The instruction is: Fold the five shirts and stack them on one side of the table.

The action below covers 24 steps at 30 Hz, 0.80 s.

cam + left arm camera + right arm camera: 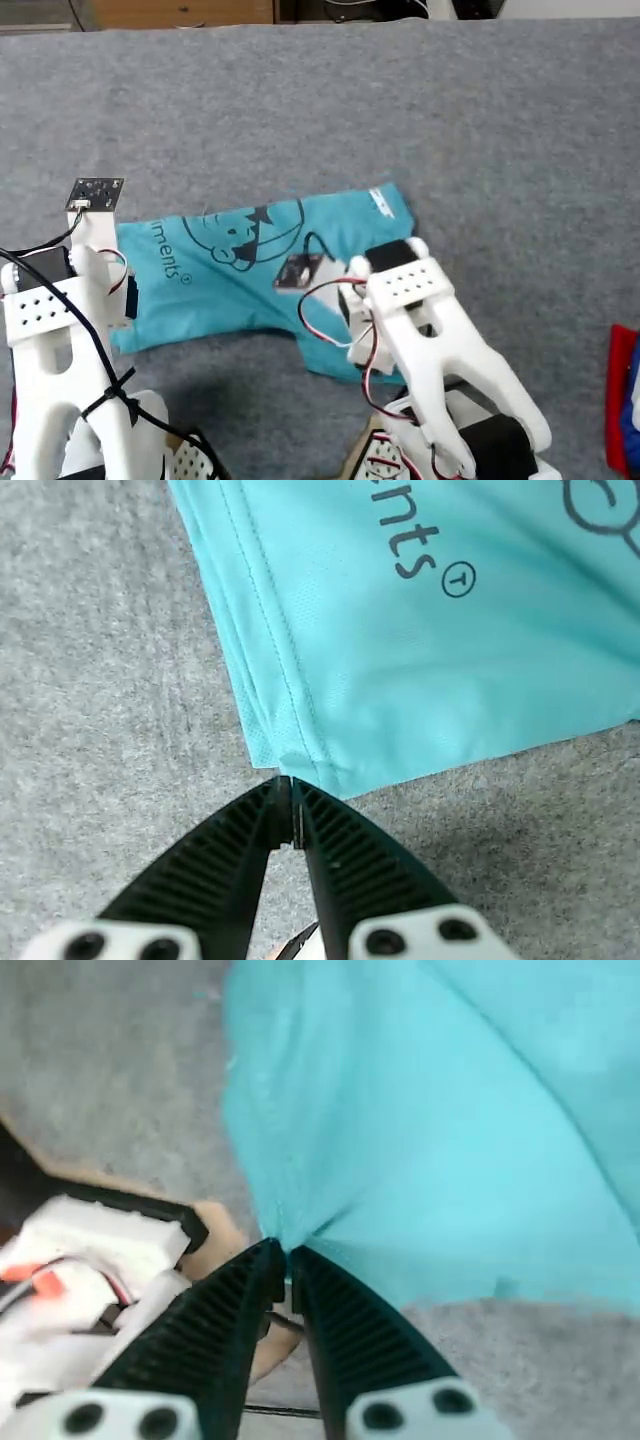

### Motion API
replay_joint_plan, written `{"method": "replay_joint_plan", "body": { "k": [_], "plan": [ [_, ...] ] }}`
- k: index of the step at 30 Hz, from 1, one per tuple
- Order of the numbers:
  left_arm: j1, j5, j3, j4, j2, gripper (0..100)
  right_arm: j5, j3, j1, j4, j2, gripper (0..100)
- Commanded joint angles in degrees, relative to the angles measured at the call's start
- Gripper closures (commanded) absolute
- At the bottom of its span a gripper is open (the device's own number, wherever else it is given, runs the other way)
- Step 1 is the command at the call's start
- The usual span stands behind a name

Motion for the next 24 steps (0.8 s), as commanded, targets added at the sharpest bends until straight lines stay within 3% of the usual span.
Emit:
{"method": "replay_joint_plan", "body": {
  "k": [1,8,14,20,24],
  "plan": [
    [0.6,-0.2,-0.1,-0.1,-1.0,98,2.5,1.9,-3.3,-2.0,-1.3,99.0],
    [0.6,-0.2,-0.1,-0.1,-1.0,98,2.4,2.2,-5.3,-7.0,-0.9,97.5],
    [0.5,-0.1,-0.1,-0.1,-1.0,98,3.8,2.2,-5.2,-4.3,-1.3,79.7],
    [0.5,-0.1,-0.1,0.1,-1.0,98,6.7,2.5,-5.5,-0.8,-1.3,81.5],
    [0.5,-0.1,0.0,0.4,-1.0,98,6.5,2.5,-9.5,-0.9,-1.3,81.2]
  ]
}}
